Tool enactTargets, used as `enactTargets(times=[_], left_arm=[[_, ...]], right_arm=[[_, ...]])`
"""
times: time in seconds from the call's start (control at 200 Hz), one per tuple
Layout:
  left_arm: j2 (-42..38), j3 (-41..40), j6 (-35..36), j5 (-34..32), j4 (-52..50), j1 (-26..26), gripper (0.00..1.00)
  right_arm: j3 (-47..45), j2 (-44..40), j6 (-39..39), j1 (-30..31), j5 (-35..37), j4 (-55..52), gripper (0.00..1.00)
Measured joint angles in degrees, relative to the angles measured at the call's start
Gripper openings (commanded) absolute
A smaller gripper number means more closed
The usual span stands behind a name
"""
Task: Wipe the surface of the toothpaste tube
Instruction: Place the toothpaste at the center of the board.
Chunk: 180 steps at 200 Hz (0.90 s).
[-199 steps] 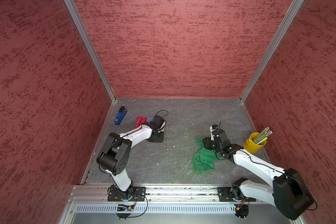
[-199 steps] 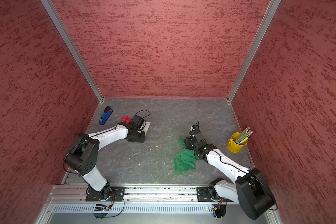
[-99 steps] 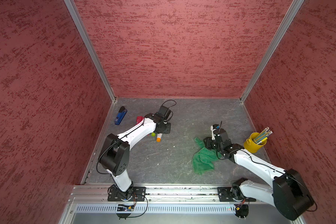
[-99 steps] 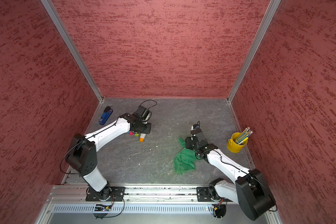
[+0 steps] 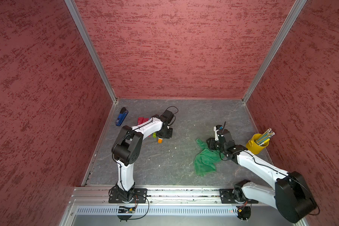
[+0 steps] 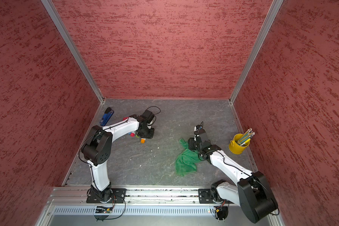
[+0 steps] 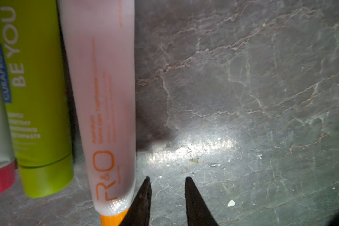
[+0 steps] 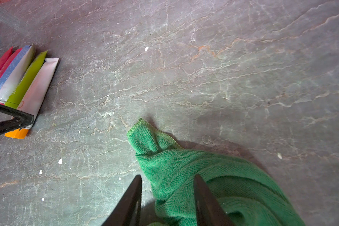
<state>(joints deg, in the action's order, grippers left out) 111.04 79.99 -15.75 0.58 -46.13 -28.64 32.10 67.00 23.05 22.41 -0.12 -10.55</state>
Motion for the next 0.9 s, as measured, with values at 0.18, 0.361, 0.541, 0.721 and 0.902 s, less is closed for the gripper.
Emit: enactTargets(times=[0.18,0.361,0.541,0.721,0.902], left_arm=[[2.71,1.66,1.09,-0.26,0.33,0.96,0.28],[4.17,1.79,2.19,-0.31,0.42,1.42,0.27],[5.73,3.21,3.48,-0.70,1.05,1.51,0.29],[6.40,3.96,4.52,-1.33,2.54,1.73,0.38],[4.07,0.42,5.75,-3.85,9.33,1.53,0.51]], right_arm=[[0.00,0.20,-0.33,-0.55,-0.55,0.02,0.43],[0.00,0.79,-0.72,-0.92,-0.83,0.04,0.43],[0.00,1.20,-1.01,-1.22,-0.98,0.26,0.43],[0.00,1.79,-1.05,-2.01,-1.11,0.76,0.43],[1.55,2.43,-1.20,-3.80,-1.05,1.79,0.55]])
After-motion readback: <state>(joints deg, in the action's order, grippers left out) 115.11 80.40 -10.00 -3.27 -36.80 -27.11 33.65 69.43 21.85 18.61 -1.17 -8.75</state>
